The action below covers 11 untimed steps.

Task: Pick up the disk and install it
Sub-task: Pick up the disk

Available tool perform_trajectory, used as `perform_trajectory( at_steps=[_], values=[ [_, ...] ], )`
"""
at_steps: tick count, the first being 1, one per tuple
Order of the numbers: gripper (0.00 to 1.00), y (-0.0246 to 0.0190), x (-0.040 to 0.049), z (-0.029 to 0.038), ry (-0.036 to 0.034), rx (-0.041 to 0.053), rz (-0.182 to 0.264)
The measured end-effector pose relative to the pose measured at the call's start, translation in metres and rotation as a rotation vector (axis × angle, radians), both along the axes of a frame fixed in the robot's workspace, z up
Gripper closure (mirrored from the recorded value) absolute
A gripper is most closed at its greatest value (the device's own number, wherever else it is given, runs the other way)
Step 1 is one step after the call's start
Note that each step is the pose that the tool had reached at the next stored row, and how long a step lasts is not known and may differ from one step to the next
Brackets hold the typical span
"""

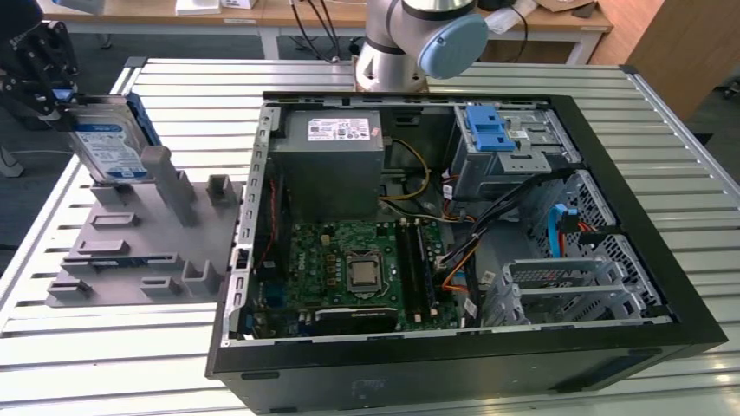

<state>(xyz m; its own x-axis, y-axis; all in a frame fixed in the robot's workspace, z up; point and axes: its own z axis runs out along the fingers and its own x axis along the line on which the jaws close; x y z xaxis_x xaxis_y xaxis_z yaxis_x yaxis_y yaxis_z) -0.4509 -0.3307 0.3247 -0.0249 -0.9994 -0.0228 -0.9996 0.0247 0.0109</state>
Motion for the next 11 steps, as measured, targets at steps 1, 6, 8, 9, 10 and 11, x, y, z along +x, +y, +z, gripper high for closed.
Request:
perform_trajectory(
  at_steps=[1, 6, 8, 9, 10, 11],
  values=[
    [0.64, 0.0000, 0.0000, 0.0000, 0.0000, 0.0000, 0.000],
    [0.64, 0.0000, 0.0000, 0.0009, 0.0004, -0.0001, 0.000],
    [0.64, 0.0000, 0.0000, 0.0021, 0.0001, -0.0001, 0.000],
    [0.64, 0.0000, 0.0000, 0.0030, 0.0000, 0.0000, 0.000],
    [0.64, 0.0000, 0.0000, 0.0042, 0.0001, 0.0000, 0.000],
    [0.64, 0.0000, 0.0000, 0.0053, 0.0001, 0.0000, 0.000]
  ],
)
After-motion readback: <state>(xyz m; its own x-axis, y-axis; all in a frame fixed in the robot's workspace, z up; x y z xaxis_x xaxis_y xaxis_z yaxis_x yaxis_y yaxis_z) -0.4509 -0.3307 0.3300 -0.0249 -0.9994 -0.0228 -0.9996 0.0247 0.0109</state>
